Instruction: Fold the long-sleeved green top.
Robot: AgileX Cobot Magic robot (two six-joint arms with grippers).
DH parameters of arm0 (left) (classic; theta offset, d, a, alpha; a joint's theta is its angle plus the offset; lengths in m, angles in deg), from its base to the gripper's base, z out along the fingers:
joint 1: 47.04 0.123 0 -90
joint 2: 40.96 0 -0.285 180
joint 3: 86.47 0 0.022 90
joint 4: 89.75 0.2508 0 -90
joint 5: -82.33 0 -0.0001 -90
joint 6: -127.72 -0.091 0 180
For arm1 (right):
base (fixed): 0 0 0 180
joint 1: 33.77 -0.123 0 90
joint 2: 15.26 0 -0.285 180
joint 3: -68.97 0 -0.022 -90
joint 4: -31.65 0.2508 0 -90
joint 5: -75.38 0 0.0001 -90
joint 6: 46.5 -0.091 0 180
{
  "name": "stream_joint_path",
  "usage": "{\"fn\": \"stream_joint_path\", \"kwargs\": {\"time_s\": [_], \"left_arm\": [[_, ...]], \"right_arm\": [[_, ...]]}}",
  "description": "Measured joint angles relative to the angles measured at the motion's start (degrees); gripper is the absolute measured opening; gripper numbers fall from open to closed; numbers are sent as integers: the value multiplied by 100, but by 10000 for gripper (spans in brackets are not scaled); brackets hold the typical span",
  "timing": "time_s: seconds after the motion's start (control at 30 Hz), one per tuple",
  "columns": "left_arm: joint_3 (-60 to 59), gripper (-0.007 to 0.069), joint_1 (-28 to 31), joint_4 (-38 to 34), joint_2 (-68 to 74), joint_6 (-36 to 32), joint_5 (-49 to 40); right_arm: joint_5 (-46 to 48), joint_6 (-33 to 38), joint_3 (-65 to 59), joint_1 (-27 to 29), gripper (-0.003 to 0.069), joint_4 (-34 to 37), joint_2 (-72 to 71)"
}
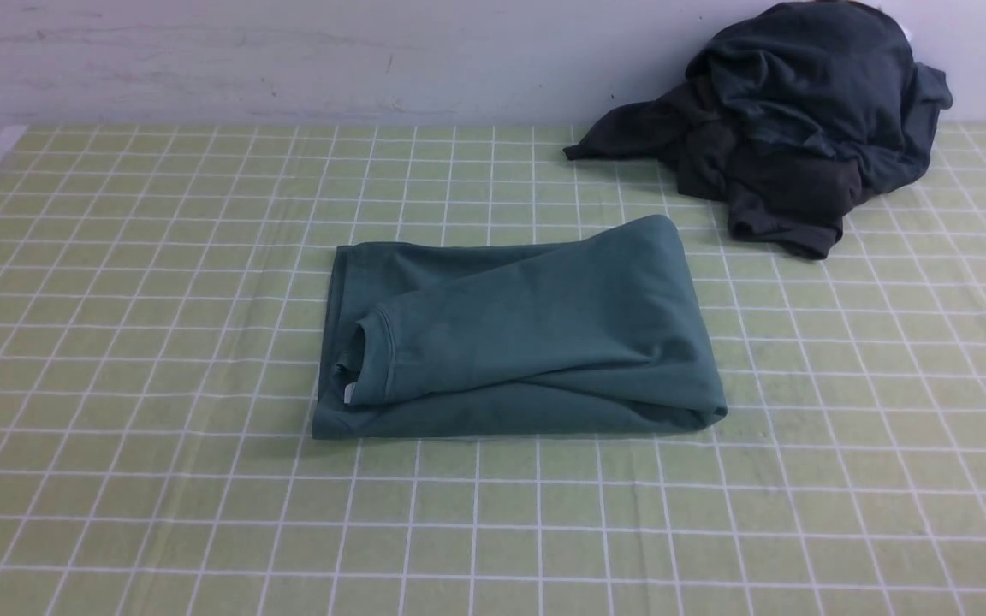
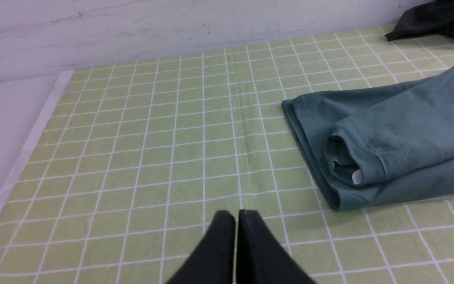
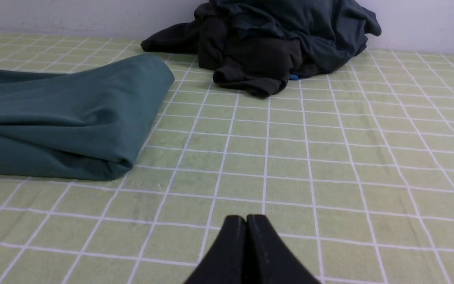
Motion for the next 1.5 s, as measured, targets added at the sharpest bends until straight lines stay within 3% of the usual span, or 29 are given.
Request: {"fn": "stream_joint_path", "kwargs": {"time_s": [0.37, 0.6, 1.2, 1.5], "left_arm": [[-1560, -1, 0, 26, -1624, 0, 169], [-2846, -1, 0, -187, -1638, 0, 1553], [-2893, -1, 0, -260, -1638, -69, 1361], [-2893, -1, 0, -880, -1638, -831, 1355]], "right_arm": [[6, 18, 0, 0, -11, 0, 0], [11, 18, 0, 0, -11, 6, 0], [11, 18, 0, 0, -11, 18, 0], [11, 96, 0, 0, -11, 18, 0]]}}
